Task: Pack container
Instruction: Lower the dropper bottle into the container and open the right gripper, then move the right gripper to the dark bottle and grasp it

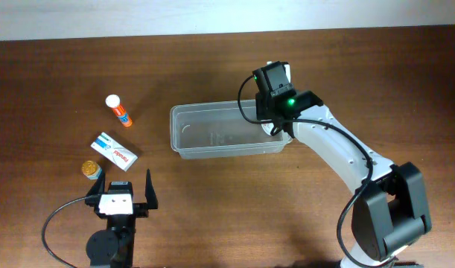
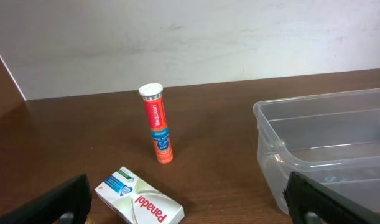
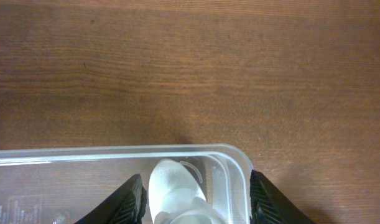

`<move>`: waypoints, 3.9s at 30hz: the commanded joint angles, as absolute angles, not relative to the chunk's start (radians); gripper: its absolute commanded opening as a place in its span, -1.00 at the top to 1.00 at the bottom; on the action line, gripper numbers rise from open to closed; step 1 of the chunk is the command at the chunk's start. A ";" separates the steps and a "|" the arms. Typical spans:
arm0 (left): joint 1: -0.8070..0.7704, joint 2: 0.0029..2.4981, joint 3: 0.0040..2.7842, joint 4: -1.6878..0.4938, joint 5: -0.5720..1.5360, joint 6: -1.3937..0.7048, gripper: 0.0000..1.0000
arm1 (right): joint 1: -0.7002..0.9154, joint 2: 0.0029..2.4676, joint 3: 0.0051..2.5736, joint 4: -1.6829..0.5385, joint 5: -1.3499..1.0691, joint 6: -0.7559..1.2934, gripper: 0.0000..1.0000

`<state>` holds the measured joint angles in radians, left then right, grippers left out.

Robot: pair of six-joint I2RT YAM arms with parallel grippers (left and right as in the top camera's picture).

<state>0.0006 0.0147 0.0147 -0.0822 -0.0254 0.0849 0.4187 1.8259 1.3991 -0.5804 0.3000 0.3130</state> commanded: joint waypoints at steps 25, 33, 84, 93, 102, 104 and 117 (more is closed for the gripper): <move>0.005 0.006 0.009 -0.083 -0.014 0.083 -0.99 | 0.108 1.756 1.975 -1.446 0.170 0.331 -0.28; 0.005 0.006 0.009 -0.083 -0.014 0.083 -0.99 | -0.106 1.757 1.874 -1.477 -0.069 0.134 -0.35; 0.005 0.006 0.009 -0.083 -0.014 0.083 -1.00 | -0.125 1.758 1.236 -0.894 -0.086 0.056 0.55; 0.005 0.006 0.009 -0.083 -0.014 0.083 -0.99 | -0.125 1.756 1.294 -0.963 -0.086 0.056 0.57; 0.005 0.006 0.009 -0.083 -0.014 0.083 -0.99 | -0.125 1.756 1.387 -1.036 -0.086 0.056 0.56; 0.005 0.006 0.009 -0.083 -0.014 0.083 -0.99 | -0.125 1.756 1.389 -1.040 -0.087 0.056 0.57; 0.005 0.006 0.009 -0.083 -0.014 0.083 -0.99 | -0.125 1.754 1.424 -1.091 -0.087 0.056 0.56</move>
<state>0.0006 0.0147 0.0147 -0.0822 -0.0254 0.0849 -0.1211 1.7645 1.3754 -1.0798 -0.0776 0.0525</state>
